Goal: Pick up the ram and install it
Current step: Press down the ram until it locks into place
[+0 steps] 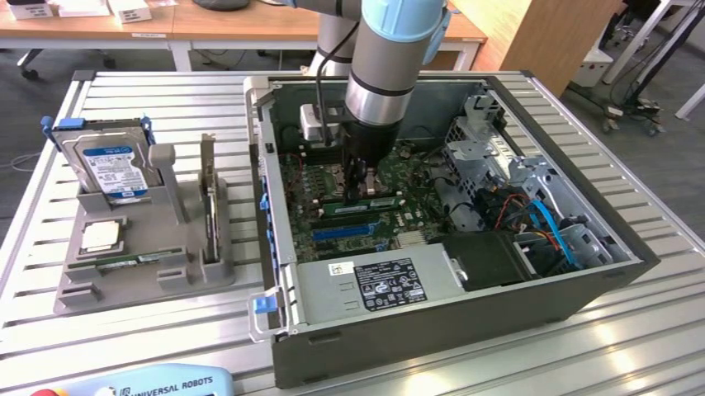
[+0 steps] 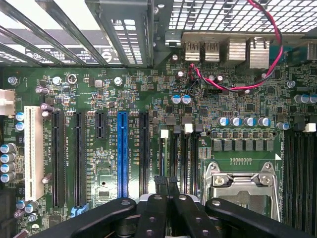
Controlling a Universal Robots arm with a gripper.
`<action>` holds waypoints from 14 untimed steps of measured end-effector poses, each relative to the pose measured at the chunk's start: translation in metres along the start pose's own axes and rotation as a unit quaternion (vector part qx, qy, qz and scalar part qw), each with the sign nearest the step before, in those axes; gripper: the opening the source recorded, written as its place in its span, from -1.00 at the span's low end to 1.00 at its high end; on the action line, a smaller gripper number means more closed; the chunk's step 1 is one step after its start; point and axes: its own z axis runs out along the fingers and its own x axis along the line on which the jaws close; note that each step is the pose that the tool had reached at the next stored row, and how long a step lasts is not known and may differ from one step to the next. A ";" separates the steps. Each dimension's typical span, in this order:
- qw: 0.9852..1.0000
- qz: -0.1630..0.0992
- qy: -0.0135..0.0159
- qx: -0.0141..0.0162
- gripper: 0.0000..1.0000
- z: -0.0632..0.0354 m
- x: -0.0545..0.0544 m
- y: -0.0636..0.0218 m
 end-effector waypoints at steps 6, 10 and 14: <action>1.000 0.000 0.000 0.000 -0.80 0.0002 0.000 0.0000; 1.000 0.000 0.000 0.000 -0.80 0.0003 0.000 0.0000; 1.000 0.000 0.000 0.000 -0.80 0.0003 0.000 0.0000</action>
